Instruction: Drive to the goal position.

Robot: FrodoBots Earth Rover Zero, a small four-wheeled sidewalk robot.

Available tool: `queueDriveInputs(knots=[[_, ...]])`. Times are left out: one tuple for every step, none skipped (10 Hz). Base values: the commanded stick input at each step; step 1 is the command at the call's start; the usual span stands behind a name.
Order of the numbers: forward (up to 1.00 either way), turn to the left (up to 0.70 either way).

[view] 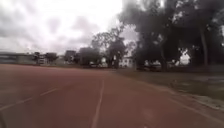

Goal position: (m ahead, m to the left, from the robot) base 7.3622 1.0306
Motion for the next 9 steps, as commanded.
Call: queueDriveInputs(knots=[[0.70,0.00],[0.70,0.00],[0.70,0.00],[0.70,0.00],[0.70,0.00],[0.70,0.00],[0.70,0.00],[0.70,0.00],[0.70,0.00]])
